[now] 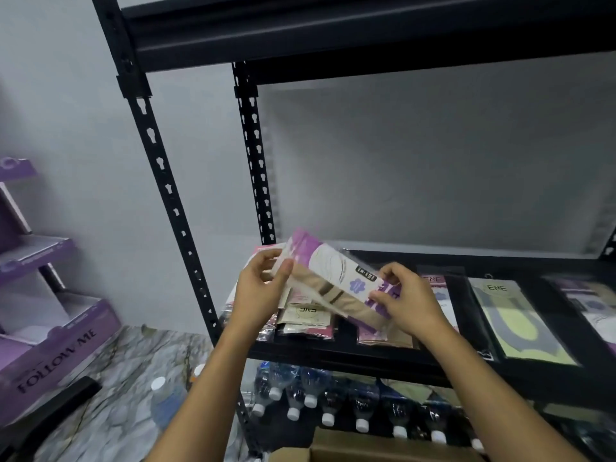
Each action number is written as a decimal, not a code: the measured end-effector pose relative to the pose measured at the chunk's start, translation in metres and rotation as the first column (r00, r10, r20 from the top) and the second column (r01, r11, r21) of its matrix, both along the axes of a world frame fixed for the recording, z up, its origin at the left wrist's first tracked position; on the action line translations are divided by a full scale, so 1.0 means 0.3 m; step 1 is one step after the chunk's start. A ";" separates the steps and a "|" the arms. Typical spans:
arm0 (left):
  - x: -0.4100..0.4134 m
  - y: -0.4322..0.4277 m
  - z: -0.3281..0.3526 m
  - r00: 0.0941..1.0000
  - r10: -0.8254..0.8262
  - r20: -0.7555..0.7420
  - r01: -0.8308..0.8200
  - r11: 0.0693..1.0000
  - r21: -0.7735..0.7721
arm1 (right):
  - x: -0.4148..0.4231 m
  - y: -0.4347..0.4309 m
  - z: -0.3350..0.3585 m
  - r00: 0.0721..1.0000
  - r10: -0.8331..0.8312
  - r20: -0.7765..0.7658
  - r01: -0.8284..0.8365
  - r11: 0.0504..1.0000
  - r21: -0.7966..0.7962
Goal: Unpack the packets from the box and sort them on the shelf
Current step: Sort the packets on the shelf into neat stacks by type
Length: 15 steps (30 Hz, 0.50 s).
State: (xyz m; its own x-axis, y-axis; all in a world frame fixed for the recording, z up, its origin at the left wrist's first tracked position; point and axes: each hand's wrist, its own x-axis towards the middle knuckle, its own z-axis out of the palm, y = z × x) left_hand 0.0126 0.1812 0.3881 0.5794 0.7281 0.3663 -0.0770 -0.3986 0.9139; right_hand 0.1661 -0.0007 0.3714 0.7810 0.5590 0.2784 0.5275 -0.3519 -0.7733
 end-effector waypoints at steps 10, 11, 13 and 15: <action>0.077 -0.255 -0.110 0.933 -0.358 -0.014 0.317 0.843 -0.434 | -0.055 -0.055 -0.027 0.890 0.086 -0.447 0.066 0.947 0.314; 0.086 -0.283 -0.117 0.928 -0.372 -0.004 0.332 0.834 -0.441 | -0.067 -0.058 -0.036 0.880 0.102 -0.464 0.059 0.946 0.318; 0.093 -0.316 -0.127 0.927 -0.375 0.008 0.340 0.831 -0.440 | -0.078 -0.069 -0.054 0.864 0.115 -0.491 0.049 0.950 0.309; 0.093 -0.316 -0.134 0.932 -0.362 0.005 0.324 0.829 -0.456 | -0.073 -0.091 -0.062 0.866 0.114 -0.488 0.027 0.961 0.274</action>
